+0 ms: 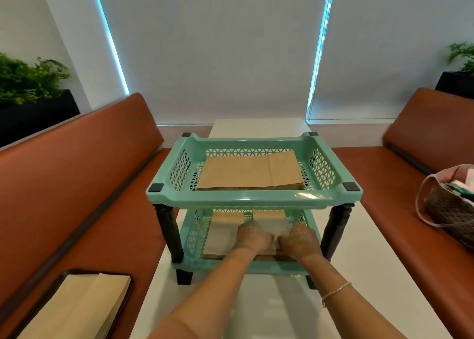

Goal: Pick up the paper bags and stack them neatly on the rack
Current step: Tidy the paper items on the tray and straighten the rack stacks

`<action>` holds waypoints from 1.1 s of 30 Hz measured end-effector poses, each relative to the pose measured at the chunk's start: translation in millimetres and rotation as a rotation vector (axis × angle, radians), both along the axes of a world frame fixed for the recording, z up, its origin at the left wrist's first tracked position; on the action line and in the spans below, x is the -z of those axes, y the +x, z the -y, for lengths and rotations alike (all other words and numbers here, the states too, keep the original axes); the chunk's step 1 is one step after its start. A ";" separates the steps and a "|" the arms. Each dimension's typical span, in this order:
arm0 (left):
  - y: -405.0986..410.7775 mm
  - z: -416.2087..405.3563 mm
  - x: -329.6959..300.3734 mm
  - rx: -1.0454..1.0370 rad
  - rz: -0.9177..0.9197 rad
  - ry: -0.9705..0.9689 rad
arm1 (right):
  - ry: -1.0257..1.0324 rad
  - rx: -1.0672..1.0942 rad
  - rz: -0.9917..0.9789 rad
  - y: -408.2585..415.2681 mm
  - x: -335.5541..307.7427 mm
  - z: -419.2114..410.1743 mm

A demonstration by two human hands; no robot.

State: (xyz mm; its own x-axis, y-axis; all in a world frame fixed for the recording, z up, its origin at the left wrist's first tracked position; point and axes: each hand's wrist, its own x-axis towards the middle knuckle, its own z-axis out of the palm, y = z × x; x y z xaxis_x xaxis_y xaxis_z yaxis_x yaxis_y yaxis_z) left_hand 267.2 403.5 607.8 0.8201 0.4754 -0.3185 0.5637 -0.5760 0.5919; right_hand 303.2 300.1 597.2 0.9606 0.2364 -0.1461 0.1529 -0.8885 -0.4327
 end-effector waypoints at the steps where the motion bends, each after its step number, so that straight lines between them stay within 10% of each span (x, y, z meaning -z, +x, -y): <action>1: -0.4 1.1 0.8 -0.003 -0.009 -0.001 | -0.002 0.007 -0.009 0.4 2.5 -0.2; 33: -5.8 9.3 -7.0 -0.029 -0.041 -0.019 | 0.070 0.093 -0.051 1.8 18.5 -6.7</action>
